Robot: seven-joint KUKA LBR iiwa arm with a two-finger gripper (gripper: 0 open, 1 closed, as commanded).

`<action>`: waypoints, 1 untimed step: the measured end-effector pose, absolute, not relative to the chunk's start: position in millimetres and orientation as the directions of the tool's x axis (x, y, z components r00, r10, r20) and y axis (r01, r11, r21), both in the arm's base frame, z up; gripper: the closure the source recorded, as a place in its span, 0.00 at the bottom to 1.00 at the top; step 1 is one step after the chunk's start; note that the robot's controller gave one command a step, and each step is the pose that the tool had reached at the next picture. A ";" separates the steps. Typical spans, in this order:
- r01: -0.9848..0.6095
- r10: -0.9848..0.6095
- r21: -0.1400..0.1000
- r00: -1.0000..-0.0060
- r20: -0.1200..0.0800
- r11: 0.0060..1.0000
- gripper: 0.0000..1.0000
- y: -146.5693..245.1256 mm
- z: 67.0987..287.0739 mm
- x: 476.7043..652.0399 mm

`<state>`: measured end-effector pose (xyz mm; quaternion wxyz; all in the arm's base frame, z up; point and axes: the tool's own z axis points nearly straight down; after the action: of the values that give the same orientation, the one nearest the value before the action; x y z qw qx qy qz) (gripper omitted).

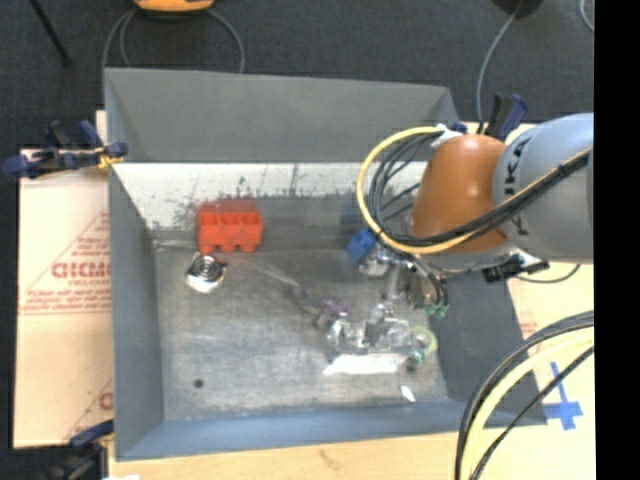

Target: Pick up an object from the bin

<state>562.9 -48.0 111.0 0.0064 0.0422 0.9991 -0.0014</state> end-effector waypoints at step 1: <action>-0.012 -0.012 0.001 -1.000 -0.010 1.000 0.00 -33.3 98.1 560.2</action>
Offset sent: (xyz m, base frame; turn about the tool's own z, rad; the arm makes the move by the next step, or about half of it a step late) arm -0.0104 0.0530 -0.0410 -0.2320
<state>560.2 -33.3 98.1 0.0051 -0.0060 1.0000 0.0005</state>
